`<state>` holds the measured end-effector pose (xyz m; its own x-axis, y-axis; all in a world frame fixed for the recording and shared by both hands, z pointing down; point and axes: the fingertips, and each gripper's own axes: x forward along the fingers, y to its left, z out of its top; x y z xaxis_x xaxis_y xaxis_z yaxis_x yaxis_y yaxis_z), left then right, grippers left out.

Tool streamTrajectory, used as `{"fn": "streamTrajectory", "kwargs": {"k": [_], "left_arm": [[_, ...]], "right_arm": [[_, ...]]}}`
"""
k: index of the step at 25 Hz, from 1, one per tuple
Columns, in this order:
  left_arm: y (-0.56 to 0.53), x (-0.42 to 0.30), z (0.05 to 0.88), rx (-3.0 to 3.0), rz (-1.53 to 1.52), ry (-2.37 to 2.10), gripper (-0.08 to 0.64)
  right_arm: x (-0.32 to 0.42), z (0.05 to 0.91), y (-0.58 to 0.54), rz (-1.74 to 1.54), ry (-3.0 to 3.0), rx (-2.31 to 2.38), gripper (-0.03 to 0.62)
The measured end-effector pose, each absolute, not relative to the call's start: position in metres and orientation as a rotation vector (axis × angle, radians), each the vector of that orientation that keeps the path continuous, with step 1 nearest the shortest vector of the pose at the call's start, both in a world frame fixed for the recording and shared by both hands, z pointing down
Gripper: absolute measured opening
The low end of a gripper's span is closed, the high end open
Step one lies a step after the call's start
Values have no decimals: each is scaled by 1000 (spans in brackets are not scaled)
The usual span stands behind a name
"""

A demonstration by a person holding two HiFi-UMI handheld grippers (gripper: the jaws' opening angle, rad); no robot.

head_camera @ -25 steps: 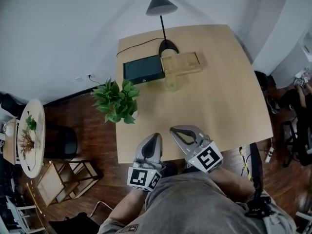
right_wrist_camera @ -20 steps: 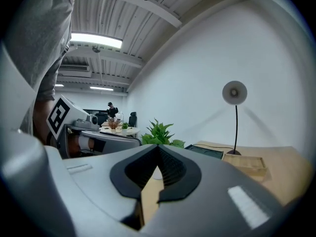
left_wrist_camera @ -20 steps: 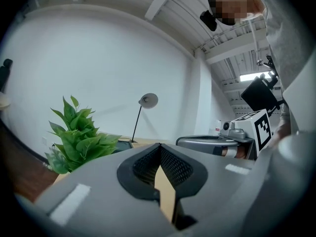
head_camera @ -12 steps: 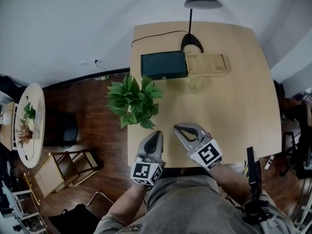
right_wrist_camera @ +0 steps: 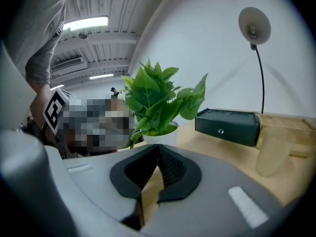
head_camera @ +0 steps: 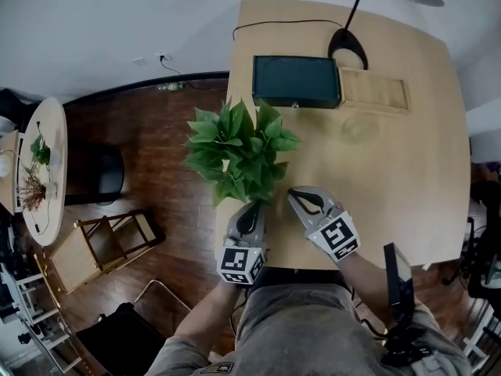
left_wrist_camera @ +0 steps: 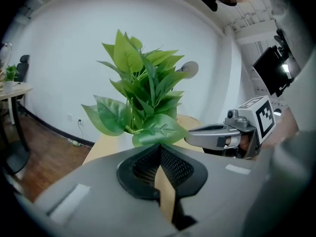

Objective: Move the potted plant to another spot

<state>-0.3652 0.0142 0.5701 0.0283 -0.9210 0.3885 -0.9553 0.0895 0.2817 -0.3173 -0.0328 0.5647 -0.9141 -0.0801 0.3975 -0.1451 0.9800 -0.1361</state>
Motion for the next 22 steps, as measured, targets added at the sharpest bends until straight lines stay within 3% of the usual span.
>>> {"fn": "streamTrajectory", "kwargs": {"k": [16, 22], "left_arm": [[19, -418, 621, 1735, 194, -1939, 5], [14, -442, 620, 1762, 275, -2007, 23]], "right_arm": [[-357, 611, -38, 227, -2651, 74, 16], [-364, 615, -42, 212, -2629, 53, 97]]}}
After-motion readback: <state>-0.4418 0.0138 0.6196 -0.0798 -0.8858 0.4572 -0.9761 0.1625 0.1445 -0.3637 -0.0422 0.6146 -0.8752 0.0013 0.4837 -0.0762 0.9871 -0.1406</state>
